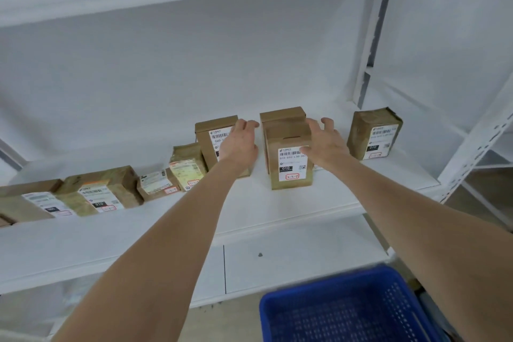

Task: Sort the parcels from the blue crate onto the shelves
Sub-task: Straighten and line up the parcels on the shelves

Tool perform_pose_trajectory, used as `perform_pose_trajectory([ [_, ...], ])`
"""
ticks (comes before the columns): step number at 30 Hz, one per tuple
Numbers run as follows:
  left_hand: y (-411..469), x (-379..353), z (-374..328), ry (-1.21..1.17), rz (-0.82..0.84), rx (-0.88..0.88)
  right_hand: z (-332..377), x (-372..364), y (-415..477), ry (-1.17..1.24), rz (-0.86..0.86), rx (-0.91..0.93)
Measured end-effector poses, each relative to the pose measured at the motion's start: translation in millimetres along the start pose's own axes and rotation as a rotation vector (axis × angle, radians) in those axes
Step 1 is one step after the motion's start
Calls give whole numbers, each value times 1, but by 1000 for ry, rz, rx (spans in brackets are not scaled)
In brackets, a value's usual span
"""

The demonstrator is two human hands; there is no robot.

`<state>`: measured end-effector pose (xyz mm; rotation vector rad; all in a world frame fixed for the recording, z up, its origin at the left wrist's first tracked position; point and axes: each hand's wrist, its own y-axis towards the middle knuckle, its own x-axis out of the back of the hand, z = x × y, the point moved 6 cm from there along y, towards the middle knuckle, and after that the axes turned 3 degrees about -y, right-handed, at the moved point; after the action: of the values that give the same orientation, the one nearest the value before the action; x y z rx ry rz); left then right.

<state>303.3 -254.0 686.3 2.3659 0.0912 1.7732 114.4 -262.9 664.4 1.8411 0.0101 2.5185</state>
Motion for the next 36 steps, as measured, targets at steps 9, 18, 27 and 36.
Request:
perform_pose_trajectory([
  [9, 42, 24, 30, -83, 68, -42, 9, -15, 21, 38, 115, -14],
  [18, 57, -32, 7, 129, 304, -219, 41, -15, 36, 49, 30, 58],
  [27, 73, -25, 9, 200, 348, -243, 39, -7, 91, -183, 11, 165],
  [36, 77, -20, 13, 259, 390, -216, 42, -15, 107, -200, 47, 204],
])
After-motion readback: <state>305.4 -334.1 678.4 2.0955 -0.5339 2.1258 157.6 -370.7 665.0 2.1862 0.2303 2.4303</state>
